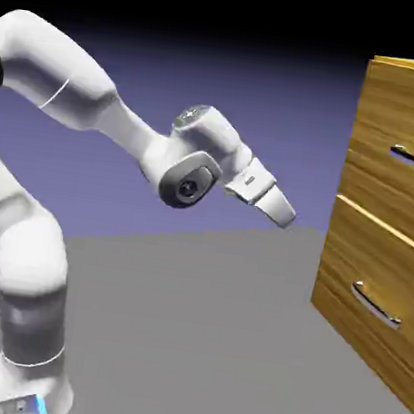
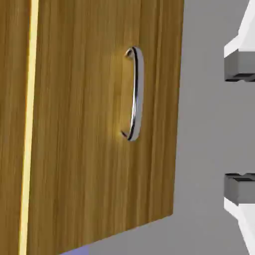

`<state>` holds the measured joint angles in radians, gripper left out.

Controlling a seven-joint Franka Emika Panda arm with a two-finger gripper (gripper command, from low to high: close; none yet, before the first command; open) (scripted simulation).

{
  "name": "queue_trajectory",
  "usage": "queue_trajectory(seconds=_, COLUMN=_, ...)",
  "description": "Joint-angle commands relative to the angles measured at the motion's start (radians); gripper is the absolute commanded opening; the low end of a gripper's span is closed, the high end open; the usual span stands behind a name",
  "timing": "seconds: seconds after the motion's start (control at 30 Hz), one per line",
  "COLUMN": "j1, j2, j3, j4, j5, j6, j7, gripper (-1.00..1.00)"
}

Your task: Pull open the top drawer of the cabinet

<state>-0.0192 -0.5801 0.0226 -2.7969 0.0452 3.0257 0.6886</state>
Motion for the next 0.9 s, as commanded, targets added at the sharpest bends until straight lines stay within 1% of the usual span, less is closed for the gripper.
queue_trajectory(seconds=0.0, j1=-0.026, j2=-0.008, j3=0.019, j4=0.011, j5=0.038, j6=-0.009, j7=-0.044, gripper=0.0)
queue_trajectory(seconds=0.87, j1=-0.698, j2=-0.226, j3=0.507, j4=0.294, j5=1.013, j6=-0.254, j7=-1.174, gripper=0.0)
